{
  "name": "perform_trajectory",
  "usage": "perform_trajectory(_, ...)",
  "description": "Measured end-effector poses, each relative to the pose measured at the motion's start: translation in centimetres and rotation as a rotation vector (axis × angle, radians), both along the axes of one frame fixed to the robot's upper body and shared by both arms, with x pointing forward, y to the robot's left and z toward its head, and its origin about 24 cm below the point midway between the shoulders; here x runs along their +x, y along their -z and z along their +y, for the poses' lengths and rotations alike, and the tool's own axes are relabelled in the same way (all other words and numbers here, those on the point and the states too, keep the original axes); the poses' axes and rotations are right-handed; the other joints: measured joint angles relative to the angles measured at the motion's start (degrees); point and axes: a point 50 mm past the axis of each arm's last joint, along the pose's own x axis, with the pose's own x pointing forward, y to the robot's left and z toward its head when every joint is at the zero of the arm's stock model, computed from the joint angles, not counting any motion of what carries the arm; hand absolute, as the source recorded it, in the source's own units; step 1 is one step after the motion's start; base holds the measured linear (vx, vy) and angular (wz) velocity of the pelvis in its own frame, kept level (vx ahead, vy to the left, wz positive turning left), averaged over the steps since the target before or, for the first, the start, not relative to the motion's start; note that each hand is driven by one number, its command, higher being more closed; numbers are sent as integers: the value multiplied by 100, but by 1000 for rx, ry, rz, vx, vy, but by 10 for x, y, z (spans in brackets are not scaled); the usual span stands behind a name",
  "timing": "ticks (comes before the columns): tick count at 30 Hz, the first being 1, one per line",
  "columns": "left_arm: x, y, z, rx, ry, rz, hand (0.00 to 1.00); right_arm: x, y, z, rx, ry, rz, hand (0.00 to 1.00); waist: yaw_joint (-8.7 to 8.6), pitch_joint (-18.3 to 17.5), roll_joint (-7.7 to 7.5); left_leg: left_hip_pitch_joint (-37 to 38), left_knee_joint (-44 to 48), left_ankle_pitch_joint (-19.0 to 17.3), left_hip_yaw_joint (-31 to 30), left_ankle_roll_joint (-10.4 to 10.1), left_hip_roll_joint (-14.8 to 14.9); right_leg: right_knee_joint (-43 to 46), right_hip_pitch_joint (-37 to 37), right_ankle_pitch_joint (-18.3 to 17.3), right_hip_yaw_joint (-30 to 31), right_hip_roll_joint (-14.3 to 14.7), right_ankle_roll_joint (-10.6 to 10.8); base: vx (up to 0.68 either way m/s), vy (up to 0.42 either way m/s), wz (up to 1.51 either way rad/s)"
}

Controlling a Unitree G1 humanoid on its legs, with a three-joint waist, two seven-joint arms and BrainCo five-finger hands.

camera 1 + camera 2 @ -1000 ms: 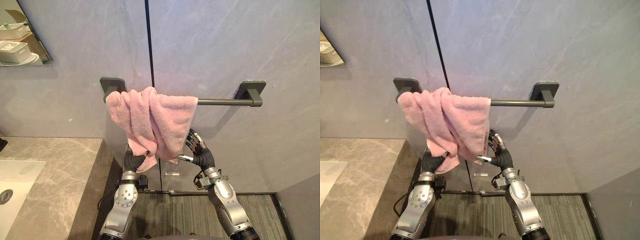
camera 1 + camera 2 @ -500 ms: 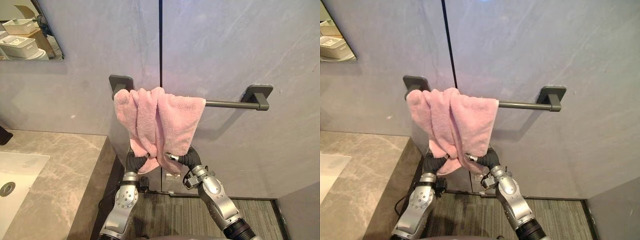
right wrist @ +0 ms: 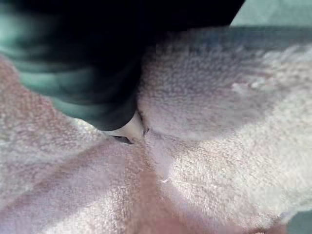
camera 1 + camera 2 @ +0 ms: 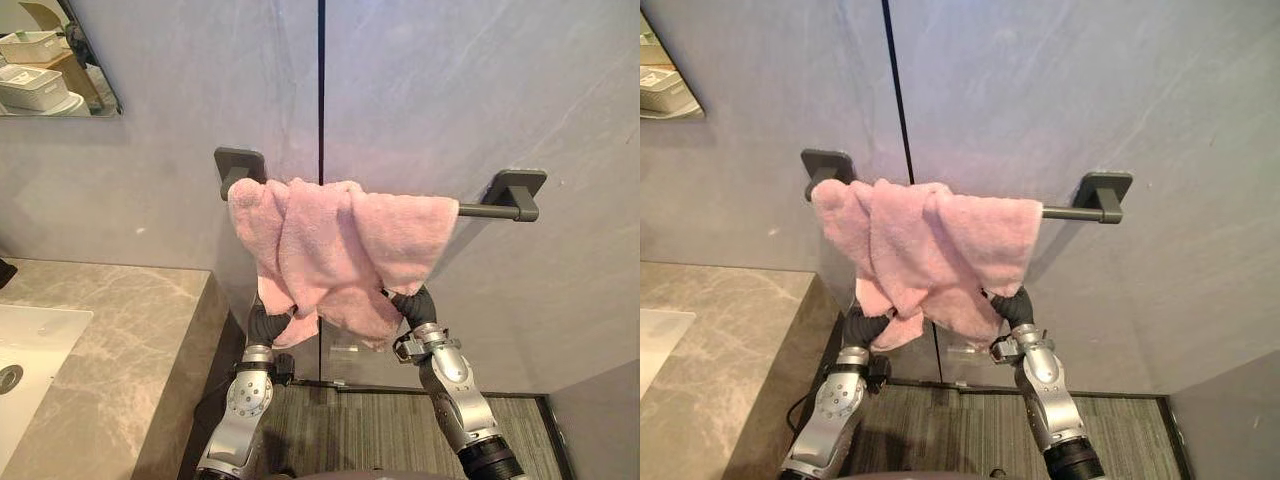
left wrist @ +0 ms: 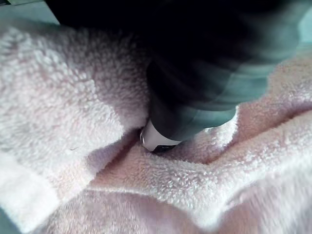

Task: Organize washtable

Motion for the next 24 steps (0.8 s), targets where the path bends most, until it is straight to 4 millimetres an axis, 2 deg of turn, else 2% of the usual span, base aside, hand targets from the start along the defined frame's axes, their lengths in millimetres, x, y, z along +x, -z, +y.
perform_trajectory(3, 1, -2, 5, -10, -29, -8, 100, -1, 1, -2, 2, 23, 3, 100, -4, 1, 0, 4, -12, -1, 5, 0, -2, -13, -1, 0, -1, -1, 0, 0, 0, 0)
perform_trajectory(24, 4, -15, -7, -72, 7, -63, 100, -6, 1, -24, 26, 162, 6, 100, -13, 72, 115, 6, -10, -6, 4, -4, -2, -21, 2, -3, -3, -2, 5, 0, 0, 0)
